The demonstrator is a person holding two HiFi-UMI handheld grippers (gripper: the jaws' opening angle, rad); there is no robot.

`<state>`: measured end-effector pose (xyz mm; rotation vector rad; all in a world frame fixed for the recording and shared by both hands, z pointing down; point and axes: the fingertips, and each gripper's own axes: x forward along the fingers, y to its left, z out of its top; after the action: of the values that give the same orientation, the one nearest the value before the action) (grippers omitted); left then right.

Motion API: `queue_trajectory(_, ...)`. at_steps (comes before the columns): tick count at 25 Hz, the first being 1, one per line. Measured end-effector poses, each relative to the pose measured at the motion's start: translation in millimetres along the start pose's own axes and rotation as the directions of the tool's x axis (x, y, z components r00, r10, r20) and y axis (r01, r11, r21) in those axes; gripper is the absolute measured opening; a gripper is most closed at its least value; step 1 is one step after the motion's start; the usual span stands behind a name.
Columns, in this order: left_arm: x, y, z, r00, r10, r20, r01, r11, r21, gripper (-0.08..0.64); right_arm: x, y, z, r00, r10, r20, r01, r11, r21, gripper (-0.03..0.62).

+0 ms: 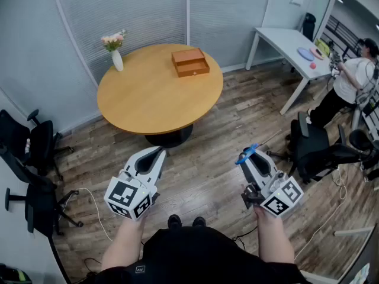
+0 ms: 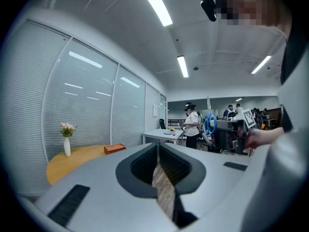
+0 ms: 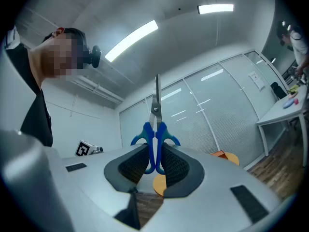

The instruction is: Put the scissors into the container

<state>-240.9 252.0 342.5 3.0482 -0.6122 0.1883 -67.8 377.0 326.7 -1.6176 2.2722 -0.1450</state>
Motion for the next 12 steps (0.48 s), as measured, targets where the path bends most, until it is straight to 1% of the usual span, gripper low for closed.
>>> queue_trajectory(5, -3.9, 0.0, -3.8, 1.000, -0.001, -0.002, 0.001, 1.000, -0.002, 0.026, 0.7, 2.5, -3.6, 1.000, 0.002, -0.003, -0.002, 1.000, 0.005, 0.094)
queue_trajectory(12, -0.4, 2.7, -4.5, 1.000, -0.005, -0.008, 0.004, 1.000, -0.012, 0.026, -1.8, 0.0, 0.7, 1.000, 0.001, 0.006, -0.001, 1.000, 0.010, 0.094)
